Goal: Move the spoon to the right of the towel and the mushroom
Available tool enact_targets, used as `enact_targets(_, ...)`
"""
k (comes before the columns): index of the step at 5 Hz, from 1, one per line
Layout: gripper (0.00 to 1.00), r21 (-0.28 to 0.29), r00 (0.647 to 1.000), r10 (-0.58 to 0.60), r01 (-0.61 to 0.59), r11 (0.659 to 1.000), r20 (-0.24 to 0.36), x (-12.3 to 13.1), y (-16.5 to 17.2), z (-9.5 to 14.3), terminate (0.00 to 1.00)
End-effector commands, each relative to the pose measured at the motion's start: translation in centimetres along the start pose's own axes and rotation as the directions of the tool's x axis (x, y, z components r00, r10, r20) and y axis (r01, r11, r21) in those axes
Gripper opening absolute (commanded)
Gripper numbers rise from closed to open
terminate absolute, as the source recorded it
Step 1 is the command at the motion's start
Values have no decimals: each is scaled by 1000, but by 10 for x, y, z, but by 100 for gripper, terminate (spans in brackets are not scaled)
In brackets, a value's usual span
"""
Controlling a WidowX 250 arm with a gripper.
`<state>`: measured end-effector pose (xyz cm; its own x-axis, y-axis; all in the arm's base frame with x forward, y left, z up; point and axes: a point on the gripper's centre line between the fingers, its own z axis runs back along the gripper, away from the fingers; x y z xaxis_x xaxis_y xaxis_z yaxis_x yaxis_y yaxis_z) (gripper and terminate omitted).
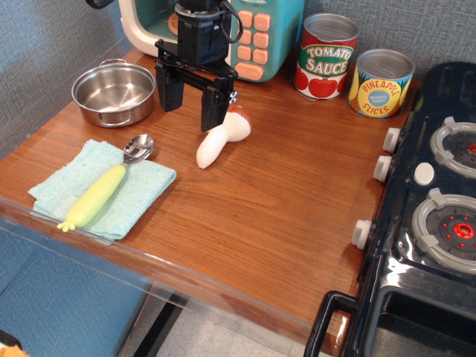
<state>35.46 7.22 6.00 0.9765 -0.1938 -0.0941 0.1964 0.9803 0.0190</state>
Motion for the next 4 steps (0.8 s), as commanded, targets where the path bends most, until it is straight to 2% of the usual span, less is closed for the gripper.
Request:
enact_targets(1, 100, 0, 1000, 0, 0, 1000, 0, 0, 0, 0, 0)
enact_targets(2, 100, 46, 1000, -8, 8, 999, 8, -39, 6, -10, 0)
enact_targets(4, 100, 122, 994, -83, 75, 990, 64, -97, 25, -22, 0)
